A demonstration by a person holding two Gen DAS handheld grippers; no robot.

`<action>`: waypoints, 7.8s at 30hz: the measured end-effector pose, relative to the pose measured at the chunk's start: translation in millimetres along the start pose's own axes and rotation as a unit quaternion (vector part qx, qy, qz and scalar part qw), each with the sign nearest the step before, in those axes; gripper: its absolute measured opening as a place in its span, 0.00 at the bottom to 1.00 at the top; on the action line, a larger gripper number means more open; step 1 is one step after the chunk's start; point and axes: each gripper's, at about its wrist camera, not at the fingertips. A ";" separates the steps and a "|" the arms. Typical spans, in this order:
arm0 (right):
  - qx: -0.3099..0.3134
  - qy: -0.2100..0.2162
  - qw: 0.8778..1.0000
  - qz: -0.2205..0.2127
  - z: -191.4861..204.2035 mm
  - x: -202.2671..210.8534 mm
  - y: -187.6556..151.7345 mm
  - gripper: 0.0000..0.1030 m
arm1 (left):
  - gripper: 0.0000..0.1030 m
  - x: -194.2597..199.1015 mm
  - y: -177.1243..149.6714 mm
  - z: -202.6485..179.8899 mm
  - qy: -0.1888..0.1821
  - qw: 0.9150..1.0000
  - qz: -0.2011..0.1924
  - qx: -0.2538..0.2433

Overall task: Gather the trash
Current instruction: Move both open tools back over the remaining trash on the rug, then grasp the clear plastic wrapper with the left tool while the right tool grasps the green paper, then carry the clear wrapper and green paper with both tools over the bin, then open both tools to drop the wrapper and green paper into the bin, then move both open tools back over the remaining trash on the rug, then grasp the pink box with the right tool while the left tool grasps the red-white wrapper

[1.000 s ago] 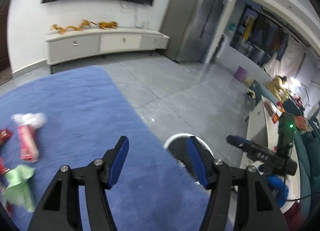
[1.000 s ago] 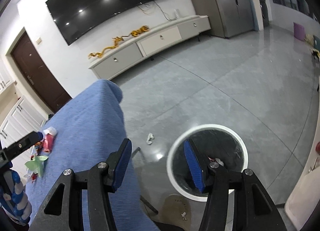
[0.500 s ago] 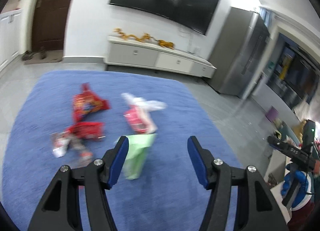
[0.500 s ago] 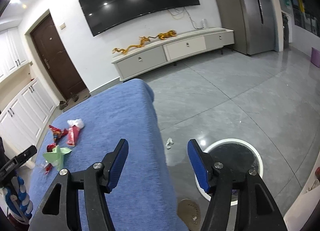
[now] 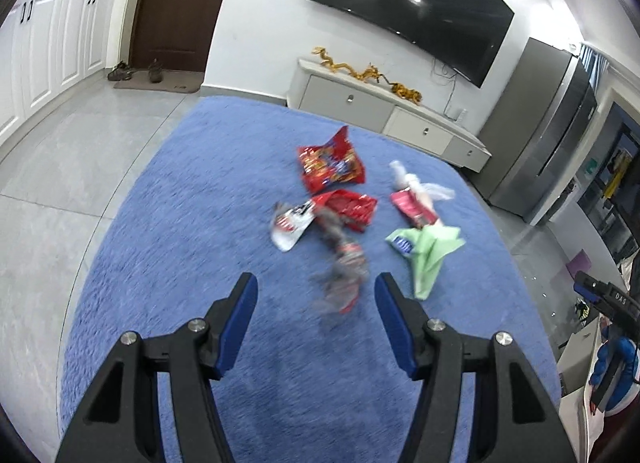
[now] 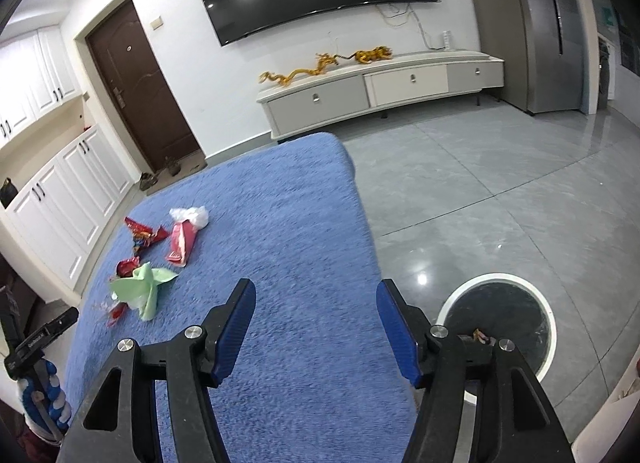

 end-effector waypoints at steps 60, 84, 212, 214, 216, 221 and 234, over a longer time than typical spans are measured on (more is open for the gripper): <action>0.018 0.237 0.961 0.143 144.5 -145.4 -2.0 0.31 | 0.24 -93.9 11.6 -43.1 -0.017 0.996 0.061 -0.066; -0.031 0.119 0.992 0.021 -10.9 -15.6 -24.8 0.31 | 0.21 -44.9 -18.8 -169.9 -0.118 0.979 0.075 -0.149; 0.093 0.037 0.994 0.047 96.1 -65.3 -11.0 0.65 | 0.64 -40.5 27.3 -114.5 0.039 0.994 -0.045 -0.095; 0.099 0.046 0.993 0.052 104.2 -75.6 -6.8 0.65 | 0.71 -45.0 34.6 -100.4 0.045 0.993 -0.045 -0.096; 0.107 0.055 0.991 0.057 112.2 -87.8 -1.0 0.65 | 0.72 -50.7 41.6 -84.8 0.054 0.993 -0.044 -0.097; 0.121 0.079 0.987 0.066 131.6 -119.8 11.5 0.65 | 0.72 -74.6 56.4 -43.0 0.066 0.994 -0.020 -0.087; 0.120 0.118 0.981 0.101 166.2 -211.6 36.5 0.65 | 0.72 -126.5 59.4 -26.9 0.016 0.995 0.045 -0.092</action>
Point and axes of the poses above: each gripper's, at about its wrist camera, not at the fingertips, and x roughly against the way its jaws point, z to its left, y to its top, and after that the axes turned 1 degree about x, right-handed
